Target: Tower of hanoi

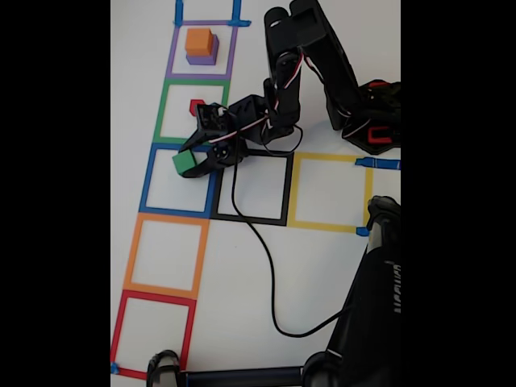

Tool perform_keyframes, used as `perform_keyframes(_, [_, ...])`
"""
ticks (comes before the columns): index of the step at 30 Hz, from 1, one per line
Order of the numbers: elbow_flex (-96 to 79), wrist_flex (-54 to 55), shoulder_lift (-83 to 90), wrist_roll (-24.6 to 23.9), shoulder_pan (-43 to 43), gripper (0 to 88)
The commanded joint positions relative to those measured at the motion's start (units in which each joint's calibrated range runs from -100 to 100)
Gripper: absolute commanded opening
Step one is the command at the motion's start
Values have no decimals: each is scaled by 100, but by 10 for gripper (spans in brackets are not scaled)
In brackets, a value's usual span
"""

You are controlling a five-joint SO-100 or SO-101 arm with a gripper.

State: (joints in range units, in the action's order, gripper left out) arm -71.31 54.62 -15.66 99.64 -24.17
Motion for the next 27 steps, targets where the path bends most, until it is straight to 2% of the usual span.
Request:
perform_keyframes(1, [295,255,-166,36,-124,96])
perform_keyframes(12, [404,490,-529,36,-172,118])
perform_keyframes(15, [422,490,-586,36,-153,155])
perform_keyframes(17, [413,490,-602,36,-124,247])
perform_keyframes(19, [413,498,-610,36,-115,300])
perform_keyframes(27, [386,458,-117,36,-105,300])
